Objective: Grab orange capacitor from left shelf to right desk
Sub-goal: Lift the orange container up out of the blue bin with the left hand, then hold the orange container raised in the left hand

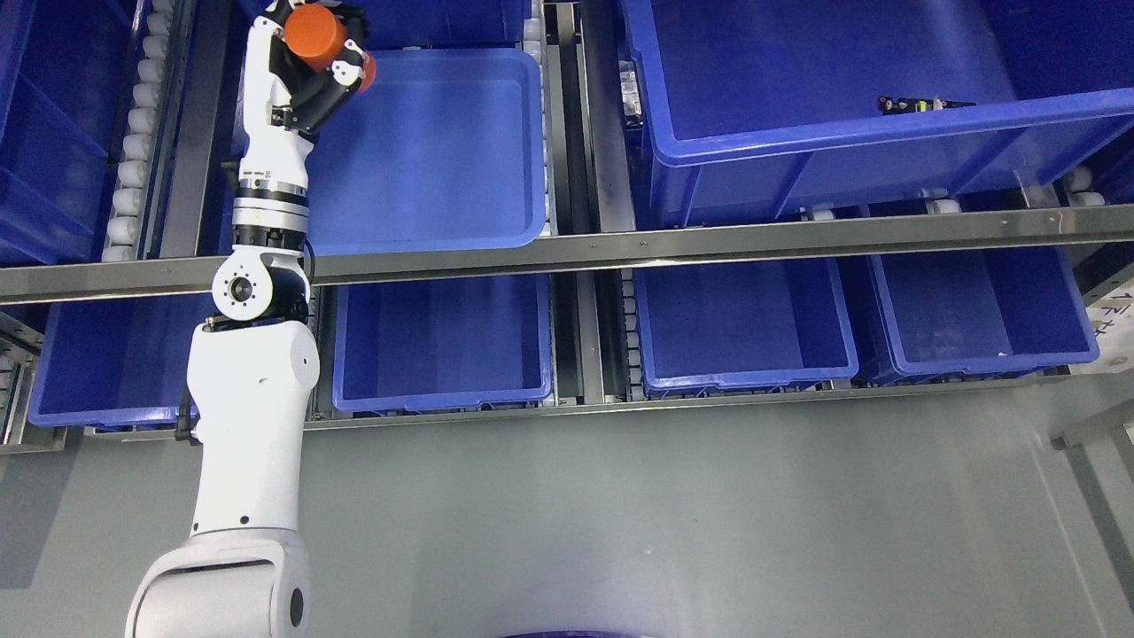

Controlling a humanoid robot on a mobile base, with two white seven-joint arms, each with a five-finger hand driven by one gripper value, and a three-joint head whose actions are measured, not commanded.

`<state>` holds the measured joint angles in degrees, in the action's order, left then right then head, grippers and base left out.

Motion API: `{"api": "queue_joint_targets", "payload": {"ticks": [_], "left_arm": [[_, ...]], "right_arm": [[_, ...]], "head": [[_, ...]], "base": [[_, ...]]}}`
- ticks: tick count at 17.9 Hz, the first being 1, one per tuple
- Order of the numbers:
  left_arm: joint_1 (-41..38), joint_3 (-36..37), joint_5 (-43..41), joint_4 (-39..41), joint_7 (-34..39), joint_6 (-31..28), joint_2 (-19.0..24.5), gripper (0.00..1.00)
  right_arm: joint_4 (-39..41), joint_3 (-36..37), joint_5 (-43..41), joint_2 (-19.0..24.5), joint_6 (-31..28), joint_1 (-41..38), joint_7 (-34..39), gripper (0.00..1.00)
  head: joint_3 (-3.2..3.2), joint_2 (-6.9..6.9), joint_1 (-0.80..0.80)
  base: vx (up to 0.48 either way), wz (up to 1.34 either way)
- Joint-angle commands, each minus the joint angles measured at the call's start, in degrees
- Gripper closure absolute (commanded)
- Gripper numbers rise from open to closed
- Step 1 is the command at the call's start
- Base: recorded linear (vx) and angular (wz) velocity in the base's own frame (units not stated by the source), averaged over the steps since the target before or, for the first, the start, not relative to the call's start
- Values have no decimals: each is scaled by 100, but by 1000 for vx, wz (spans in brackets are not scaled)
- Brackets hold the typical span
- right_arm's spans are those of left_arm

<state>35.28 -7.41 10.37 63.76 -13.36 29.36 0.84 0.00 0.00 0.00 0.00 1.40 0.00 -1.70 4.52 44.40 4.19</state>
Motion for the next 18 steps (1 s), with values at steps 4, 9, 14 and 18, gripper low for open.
{"api": "queue_joint_targets", "payload": {"ticks": [4, 9, 14, 18], "left_arm": [[-205, 389, 281, 1182, 1037, 325, 16, 100], [-618, 372, 281, 1481, 1011, 289, 16, 100], [-671, 222, 281, 1586, 1002, 290, 16, 100], [-680, 152, 281, 1622, 1002, 281, 16, 100]], "right_arm": [[100, 70, 26, -100, 1, -114, 3, 0], [100, 70, 26, -100, 1, -114, 3, 0], [100, 70, 26, -100, 1, -114, 3, 0], [100, 70, 26, -100, 1, -114, 3, 0]], "head": [[0, 0, 0], [0, 0, 0], [0, 0, 0], [0, 0, 0]], "base": [[0, 0], [0, 0], [0, 0], [0, 0]]}}
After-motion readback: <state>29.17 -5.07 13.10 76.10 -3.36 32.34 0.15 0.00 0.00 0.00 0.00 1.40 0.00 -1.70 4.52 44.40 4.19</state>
